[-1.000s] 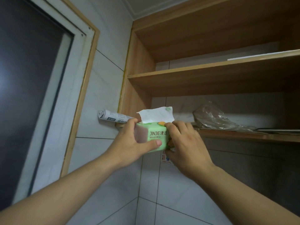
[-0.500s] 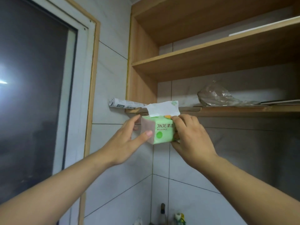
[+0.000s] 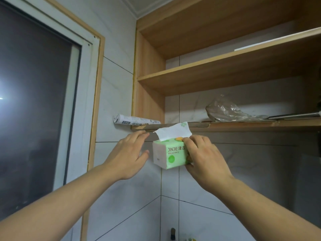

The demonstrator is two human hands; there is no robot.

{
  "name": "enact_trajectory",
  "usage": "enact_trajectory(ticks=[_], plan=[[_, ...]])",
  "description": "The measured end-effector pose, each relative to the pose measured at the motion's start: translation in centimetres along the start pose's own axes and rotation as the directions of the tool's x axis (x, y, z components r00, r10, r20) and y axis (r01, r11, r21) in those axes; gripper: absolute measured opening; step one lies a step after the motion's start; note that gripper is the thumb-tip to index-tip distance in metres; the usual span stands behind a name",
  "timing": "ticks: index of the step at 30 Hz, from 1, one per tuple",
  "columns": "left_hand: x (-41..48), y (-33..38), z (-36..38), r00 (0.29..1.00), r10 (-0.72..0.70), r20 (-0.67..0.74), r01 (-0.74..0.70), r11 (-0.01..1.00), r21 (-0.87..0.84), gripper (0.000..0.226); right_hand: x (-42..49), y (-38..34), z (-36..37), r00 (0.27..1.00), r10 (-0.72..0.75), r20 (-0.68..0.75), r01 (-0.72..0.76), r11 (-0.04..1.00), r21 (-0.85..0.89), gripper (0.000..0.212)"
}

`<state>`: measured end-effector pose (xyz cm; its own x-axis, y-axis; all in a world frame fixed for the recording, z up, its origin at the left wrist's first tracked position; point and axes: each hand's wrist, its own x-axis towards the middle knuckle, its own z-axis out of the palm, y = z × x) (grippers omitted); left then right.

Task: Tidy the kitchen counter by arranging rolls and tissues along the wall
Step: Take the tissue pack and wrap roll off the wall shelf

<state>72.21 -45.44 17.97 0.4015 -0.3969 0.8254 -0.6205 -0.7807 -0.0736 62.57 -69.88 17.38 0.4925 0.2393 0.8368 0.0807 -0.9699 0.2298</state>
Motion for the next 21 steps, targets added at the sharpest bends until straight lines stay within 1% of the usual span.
enact_trajectory(ticks=[5,9,16,21], plan=[[2.0,-2.9,1.9,1.0,0.009,-0.023,-0.004,0.978,0.208,0.069,0.4,0.0,1.1,1.0,0.016,0.021,-0.015,0.999,-0.032,0.062],[4.4,-5.8,3.1,0.999,-0.033,-0.003,0.033,0.958,0.284,0.077,1.5,-0.4,2.1,0.999,0.017,0.043,-0.015,0.998,-0.054,0.067],[9.8,-11.3,4.4,0.999,-0.05,-0.001,0.045,0.899,0.435,0.071,3.8,-2.0,4.5,0.999,0.026,0.044,-0.023,0.998,-0.066,0.068],[13.2,-13.9,5.1,0.999,-0.04,-0.009,0.038,0.826,0.562,0.07,5.1,-3.0,5.8,0.999,0.036,0.041,-0.032,0.995,-0.091,0.071]])
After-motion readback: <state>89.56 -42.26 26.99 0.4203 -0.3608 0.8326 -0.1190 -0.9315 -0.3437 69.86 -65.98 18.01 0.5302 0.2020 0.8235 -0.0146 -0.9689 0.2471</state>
